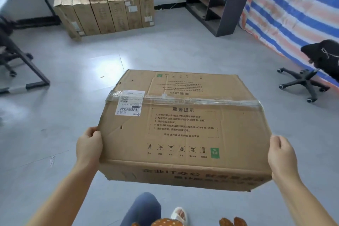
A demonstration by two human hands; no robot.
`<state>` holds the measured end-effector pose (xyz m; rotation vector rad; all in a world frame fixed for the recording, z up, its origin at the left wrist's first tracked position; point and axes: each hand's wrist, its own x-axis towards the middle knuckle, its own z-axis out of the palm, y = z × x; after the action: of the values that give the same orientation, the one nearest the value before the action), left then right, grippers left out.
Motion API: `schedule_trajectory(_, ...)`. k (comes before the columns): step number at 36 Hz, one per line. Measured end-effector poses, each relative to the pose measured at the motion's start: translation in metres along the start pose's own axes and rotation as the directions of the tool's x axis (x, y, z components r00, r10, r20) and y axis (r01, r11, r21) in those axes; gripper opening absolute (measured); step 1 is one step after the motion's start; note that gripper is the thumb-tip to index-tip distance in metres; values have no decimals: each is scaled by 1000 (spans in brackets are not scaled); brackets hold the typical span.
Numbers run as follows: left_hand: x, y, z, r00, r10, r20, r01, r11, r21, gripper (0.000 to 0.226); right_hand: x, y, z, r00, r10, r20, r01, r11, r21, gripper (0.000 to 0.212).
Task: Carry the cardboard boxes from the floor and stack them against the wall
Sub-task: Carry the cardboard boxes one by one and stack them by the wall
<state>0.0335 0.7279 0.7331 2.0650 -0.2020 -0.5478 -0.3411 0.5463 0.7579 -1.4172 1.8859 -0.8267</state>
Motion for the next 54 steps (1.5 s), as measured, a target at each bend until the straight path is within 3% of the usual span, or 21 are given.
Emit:
schedule_trajectory(13,194,109,99,999,-21,-47,16,993,-115,26,178,-133,152,997,-70,13,69,997,24,36)
schedule_trajectory(25,384,223,139,995,-14,-98,2,993,-117,25,299,-261,290,996,-86,-3,86,996,9,38)
schedule_trajectory(45,673,390,293,972,-92,-217,51,981,-185,24,602,-484,515,965,-208,159,210,978,9,40)
schedule_trajectory(54,800,452,319,935,-174,-308,101,966,-239,23,699,-600,635,934,-253,254,268,963,-25,36)
